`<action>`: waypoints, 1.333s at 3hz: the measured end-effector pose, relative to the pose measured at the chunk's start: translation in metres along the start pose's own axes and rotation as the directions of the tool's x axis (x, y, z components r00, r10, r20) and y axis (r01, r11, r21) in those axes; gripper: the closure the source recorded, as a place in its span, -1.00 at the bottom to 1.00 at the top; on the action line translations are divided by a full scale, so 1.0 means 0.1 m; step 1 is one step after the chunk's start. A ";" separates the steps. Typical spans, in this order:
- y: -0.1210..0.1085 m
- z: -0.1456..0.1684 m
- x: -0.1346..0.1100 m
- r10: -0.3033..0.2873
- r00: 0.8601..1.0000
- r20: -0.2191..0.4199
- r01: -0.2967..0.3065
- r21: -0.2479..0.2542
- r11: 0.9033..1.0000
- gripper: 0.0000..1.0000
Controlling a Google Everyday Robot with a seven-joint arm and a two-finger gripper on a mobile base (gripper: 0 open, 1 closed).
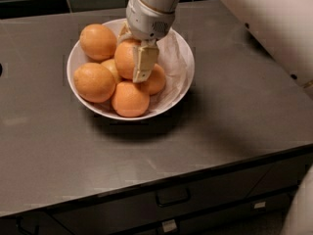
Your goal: Pick orange from white bowl
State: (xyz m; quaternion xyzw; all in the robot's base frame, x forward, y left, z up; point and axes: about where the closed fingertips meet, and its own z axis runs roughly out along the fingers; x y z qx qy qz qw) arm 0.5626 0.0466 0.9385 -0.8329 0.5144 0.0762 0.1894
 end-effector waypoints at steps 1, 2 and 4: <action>-0.05 -0.16 -0.17 -0.054 0.998 0.043 0.051 0.055 0.997 1.00; -0.06 -0.37 -0.34 -0.105 0.993 0.046 0.099 0.118 0.988 1.00; -0.06 -0.58 -0.48 -0.128 0.992 0.016 0.123 0.189 0.974 1.00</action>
Offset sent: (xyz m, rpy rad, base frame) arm -0.0231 0.0187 0.0780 0.1254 -0.1907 0.1002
